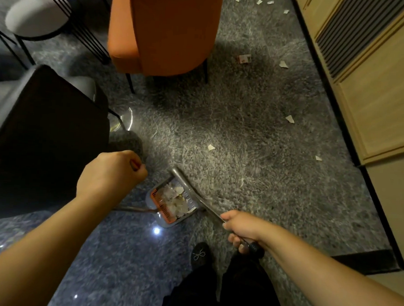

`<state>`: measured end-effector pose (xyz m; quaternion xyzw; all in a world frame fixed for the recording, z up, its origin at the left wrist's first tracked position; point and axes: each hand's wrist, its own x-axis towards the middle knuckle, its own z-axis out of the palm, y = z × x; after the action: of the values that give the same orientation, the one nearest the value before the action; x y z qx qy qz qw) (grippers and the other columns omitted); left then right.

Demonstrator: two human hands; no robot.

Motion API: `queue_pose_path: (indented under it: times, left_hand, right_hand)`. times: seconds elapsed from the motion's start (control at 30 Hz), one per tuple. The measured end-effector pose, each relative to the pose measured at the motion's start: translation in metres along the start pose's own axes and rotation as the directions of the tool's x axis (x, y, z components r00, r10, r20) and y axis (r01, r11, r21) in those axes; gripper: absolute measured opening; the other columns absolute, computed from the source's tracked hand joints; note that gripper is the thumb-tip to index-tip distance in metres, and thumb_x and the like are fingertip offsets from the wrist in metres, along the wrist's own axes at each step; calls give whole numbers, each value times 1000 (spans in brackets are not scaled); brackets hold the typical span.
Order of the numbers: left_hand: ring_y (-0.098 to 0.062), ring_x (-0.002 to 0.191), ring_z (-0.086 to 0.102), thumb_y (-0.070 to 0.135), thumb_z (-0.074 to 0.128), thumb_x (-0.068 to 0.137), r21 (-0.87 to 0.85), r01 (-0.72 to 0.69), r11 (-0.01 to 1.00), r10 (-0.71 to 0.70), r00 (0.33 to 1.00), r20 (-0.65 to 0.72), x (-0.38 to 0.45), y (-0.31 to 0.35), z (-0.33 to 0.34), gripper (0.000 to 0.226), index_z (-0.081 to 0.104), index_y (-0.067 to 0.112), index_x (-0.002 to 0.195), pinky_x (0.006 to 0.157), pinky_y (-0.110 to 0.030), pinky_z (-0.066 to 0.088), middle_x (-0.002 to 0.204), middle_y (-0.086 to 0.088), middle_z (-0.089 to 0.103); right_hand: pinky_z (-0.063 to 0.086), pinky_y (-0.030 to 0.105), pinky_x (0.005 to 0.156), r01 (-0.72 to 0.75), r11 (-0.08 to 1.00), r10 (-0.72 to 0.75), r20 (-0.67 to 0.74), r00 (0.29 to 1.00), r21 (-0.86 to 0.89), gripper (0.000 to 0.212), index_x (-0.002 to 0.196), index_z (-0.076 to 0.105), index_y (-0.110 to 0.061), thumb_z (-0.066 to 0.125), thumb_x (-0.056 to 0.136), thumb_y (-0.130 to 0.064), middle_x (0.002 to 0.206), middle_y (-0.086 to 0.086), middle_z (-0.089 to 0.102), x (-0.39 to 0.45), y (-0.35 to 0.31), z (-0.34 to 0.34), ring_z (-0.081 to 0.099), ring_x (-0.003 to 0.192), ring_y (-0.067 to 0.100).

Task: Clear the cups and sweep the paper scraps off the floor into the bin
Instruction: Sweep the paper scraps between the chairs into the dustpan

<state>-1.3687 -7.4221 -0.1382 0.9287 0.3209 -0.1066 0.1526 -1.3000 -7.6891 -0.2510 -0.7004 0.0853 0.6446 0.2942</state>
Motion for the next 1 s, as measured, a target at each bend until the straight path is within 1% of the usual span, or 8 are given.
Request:
queue_pose_path:
  times: [0.1, 0.17, 0.27, 0.33, 0.43, 0.53, 0.7, 1.0]
  left_hand:
    - [-21, 69, 61, 43, 63, 90, 1, -4, 1000, 4, 1000, -11, -2, -1, 0, 19, 70, 27, 99, 64, -34, 54, 78, 0, 64]
    - [-19, 65, 62, 44, 63, 90, 4, -5, 1000, 5, 1000, -14, -3, -2, 0, 19, 69, 28, 98, 62, -34, 55, 74, 2, 63]
    - [-17, 64, 61, 44, 62, 91, 2, -2, 1000, 2, 1000, -13, -5, -2, -2, 19, 69, 28, 98, 61, -33, 55, 73, 4, 61]
    - [-15, 62, 59, 45, 62, 91, 11, 1, 1000, -1, 1000, -16, -6, -2, -3, 19, 68, 29, 98, 59, -30, 53, 72, 6, 60]
    - [-16, 62, 60, 46, 63, 90, -1, 21, 1000, -21, 1000, -6, -6, -3, -5, 19, 68, 30, 98, 59, -31, 54, 73, 5, 61]
    - [-14, 63, 60, 42, 64, 91, -35, 31, 999, -31, 999, 9, -7, -4, -7, 19, 68, 27, 100, 59, -32, 54, 74, 5, 61]
    - [-19, 66, 62, 37, 64, 91, -121, 64, 991, -69, 997, -33, 7, 6, -6, 19, 68, 22, 101, 66, -40, 57, 76, 1, 63]
    - [-24, 75, 63, 39, 64, 90, -134, 167, 977, -179, 980, -88, 88, 68, -14, 17, 70, 24, 95, 70, -39, 57, 79, -2, 66]
  right_hand:
    - [34, 13, 34, 11, 1000, -11, 23, 1000, -17, 42, 142, 34, -23, 32, 102, -10, 59, 4, 40, -6, -3, 1, 38, 31, 4]
    - [32, 11, 34, -12, 999, 11, 21, 1000, 39, 43, 141, 35, -25, 31, 102, -10, 58, 4, 39, -13, 0, -1, 36, 29, 4]
    - [31, 11, 35, -23, 991, 25, -8, 1000, 135, 40, 139, 37, -28, 32, 102, -12, 55, 4, 39, -26, 6, -6, 35, 30, 5]
    - [31, 10, 36, -13, 981, 17, -22, 1000, 195, 38, 136, 38, -30, 32, 102, -13, 50, 2, 39, -33, 7, -11, 34, 30, 5]
    - [30, 9, 35, 3, 962, 9, -44, 999, 272, 35, 131, 40, -32, 32, 102, -14, 42, -1, 38, -39, 3, -23, 33, 29, 5]
    - [30, 10, 34, 29, 947, -5, -75, 997, 320, 34, 129, 42, -32, 32, 102, -14, 48, 1, 37, -41, -5, -41, 32, 29, 5]
    - [29, 11, 34, 69, 943, -24, -140, 990, 327, 37, 134, 41, -30, 33, 102, -13, 56, 5, 37, -32, -32, -84, 32, 29, 6]
    - [29, 11, 32, 102, 954, -51, -181, 982, 283, 38, 135, 39, -29, 33, 102, -11, 60, 5, 36, -5, -109, -178, 33, 27, 5]
